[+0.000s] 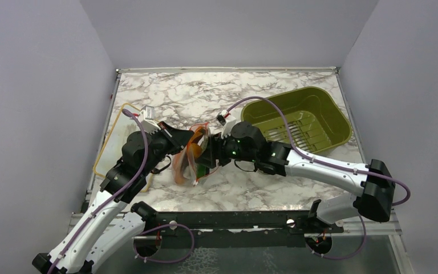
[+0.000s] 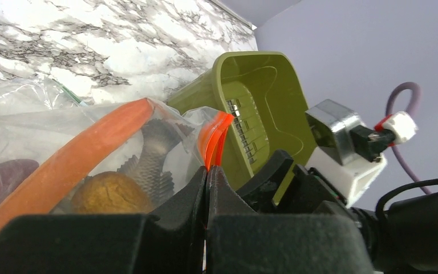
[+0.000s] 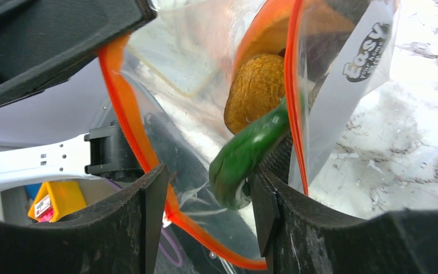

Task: Place the food in the zip-top bag and seal the zipper
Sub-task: Place the fake vegetable in the zipper food storage bag, then zip the zipper food storage bag at the center of the board.

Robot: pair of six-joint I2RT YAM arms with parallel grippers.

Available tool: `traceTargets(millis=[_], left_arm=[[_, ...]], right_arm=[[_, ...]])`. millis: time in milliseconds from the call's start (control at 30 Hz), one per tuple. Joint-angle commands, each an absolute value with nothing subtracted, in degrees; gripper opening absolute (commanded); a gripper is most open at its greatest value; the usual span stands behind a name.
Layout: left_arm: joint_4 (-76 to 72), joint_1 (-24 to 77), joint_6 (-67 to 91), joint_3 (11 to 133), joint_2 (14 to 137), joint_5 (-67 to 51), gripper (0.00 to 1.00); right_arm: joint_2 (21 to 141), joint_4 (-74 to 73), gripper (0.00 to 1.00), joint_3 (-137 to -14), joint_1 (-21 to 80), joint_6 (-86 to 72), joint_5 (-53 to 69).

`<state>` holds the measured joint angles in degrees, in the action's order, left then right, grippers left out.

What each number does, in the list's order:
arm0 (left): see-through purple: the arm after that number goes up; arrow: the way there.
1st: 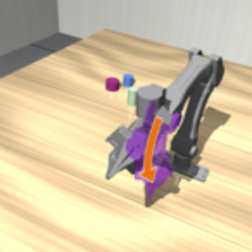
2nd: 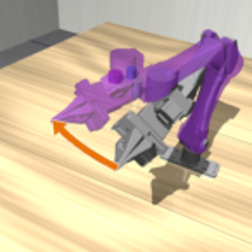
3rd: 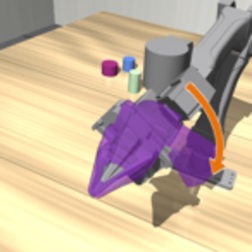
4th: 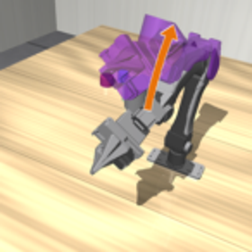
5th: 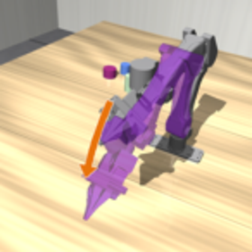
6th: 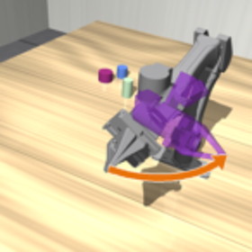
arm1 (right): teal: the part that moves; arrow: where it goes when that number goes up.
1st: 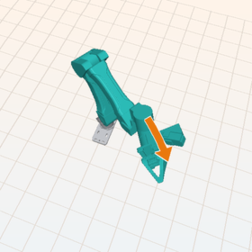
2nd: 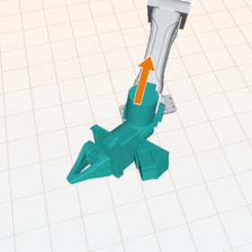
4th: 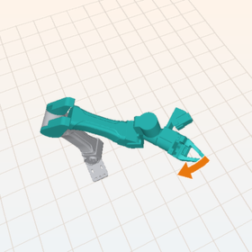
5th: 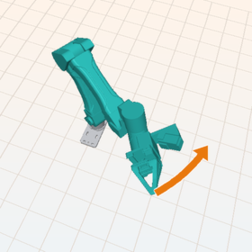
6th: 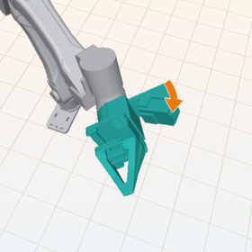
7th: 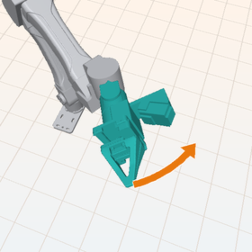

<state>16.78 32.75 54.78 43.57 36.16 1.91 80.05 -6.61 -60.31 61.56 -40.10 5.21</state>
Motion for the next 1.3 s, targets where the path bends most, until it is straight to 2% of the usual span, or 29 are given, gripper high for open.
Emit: traceTargets(millis=[0, 300, 400, 533, 667, 800, 967, 1100, 1133, 1200, 1267], left_arm=[[13.1, 32.9, 55.5, 43.9, 34.4, 0.1, 0.00], [13.8, 32.9, 55.6, 43.9, 33.0, 0.4, 0.00], [13.7, 32.9, 55.5, 44.2, 33.3, 0.3, 0.00], [13.4, 32.9, 55.5, 43.7, 33.5, 0.0, 0.00], [13.1, 32.9, 55.4, 43.3, 33.7, -0.3, 0.00], [13.2, 32.9, 55.6, 42.5, 33.0, 0.5, 0.00], [13.1, 32.9, 53.8, 42.4, 32.3, 0.7, 0.00], [12.9, 32.9, 51.2, 41.7, 31.2, 0.9, 0.00], [12.9, 32.8, 50.2, 41.5, 31.0, 0.8, 0.06], [12.9, 32.9, 47.1, 41.4, 30.5, 0.3, 0.29], [13.1, 32.9, 43.5, 41.3, 29.4, -0.9, 0.45]], right_arm=[[74.4, -12.7, 0.55, -65.0, 62.0, -36.1, 1.5], [67.4, -22.8, 0.42, -64.3, 62.1, -38.8, -4.8], [67.6, -22.1, 0.42, -62.5, 62.0, -42.2, -4.0], [70.4, -22.5, 0.46, -62.4, 62.0, -44.7, -3.0], [73.5, -24.3, 0.45, -63.8, 62.0, -46.4, -4.8], [75.1, -23.8, 0.34, -64.7, 62.0, -47.3, -5.2], [75.3, -22.4, 0.03, -64.3, 62.1, -50.3, -6.3], [74.9, -21.0, 0.01, -63.7, 62.0, -52.6, -5.8], [74.4, -20.5, 0.01, -63.1, 62.0, -53.3, -6.1], [73.5, -19.5, 0.01, -61.9, 62.0, -55.1, -6.7], [72.5, -19.1, 0.01, -60.9, 62.0, -57.0, -7.9]])
